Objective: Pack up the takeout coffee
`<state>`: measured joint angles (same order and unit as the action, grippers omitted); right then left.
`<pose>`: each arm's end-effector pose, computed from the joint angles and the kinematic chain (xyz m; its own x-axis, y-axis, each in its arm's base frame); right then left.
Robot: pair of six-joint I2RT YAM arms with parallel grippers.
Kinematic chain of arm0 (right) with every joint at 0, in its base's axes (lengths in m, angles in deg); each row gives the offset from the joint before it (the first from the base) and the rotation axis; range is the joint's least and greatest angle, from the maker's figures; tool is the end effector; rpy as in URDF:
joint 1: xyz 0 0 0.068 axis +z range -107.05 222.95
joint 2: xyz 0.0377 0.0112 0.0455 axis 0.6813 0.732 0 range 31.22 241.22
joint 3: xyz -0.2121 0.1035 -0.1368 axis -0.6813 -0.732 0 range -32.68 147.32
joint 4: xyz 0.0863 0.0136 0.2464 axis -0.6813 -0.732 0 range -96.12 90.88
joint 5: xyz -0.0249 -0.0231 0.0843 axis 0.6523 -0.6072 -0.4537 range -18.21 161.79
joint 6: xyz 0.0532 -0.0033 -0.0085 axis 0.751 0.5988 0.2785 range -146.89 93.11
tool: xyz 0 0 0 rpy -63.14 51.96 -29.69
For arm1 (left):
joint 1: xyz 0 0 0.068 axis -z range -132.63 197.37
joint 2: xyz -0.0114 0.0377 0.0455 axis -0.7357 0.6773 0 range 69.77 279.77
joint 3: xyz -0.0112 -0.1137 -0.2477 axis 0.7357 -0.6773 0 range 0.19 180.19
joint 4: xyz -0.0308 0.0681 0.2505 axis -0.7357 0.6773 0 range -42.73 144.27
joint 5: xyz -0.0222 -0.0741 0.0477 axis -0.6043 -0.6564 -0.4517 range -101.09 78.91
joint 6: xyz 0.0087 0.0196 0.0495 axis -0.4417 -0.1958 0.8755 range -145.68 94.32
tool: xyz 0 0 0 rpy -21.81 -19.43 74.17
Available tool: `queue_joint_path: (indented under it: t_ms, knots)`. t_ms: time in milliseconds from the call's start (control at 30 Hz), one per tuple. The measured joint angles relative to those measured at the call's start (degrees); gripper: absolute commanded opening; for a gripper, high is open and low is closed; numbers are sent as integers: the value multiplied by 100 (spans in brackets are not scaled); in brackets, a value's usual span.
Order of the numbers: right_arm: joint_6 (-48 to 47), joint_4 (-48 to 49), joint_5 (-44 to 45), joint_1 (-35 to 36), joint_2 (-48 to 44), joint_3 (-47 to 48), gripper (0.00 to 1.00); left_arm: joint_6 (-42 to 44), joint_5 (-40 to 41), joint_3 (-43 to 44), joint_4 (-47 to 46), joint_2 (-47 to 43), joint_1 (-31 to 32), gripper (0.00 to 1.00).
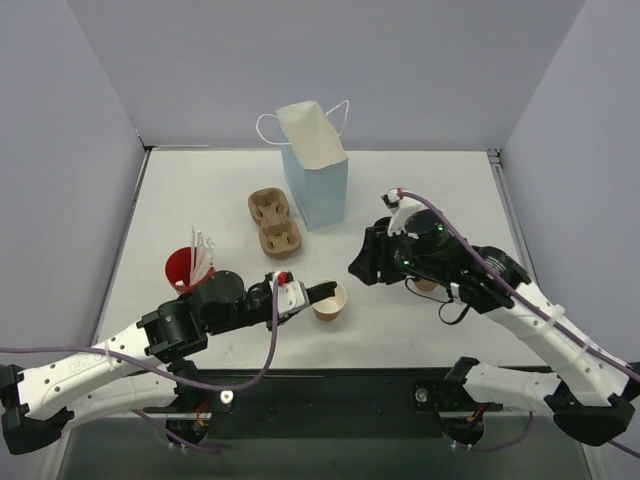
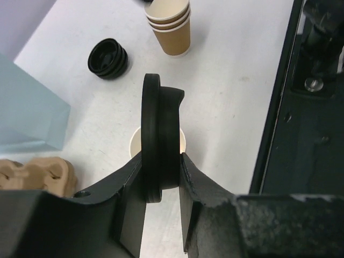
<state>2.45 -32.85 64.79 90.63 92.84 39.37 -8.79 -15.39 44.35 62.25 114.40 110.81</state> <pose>0.1482 0.1693 0.4058 -0.6287 0.0319 -0.7770 -0.5750 0.6536 0.4921 0.0796 -0.1650 0.3277 0.1546 0.3388 -0.9281 0.9190 0.2955 0.2609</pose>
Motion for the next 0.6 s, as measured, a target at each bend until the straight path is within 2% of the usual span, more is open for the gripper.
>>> queue_joint_path:
  t_ms: [267,467,600]
  knots:
    - [-901,1250,153,175,-1698,-1108,46,-2597,481,164,-22,50,-4,37]
    - [-1659,1751,31,358,-1733,-1427,46,-4430,509,162,-286,61,-7,37]
    - [-1978,1886,-48,595,-1513,-1429,46,-5274,431,162,-363,94,-15,37]
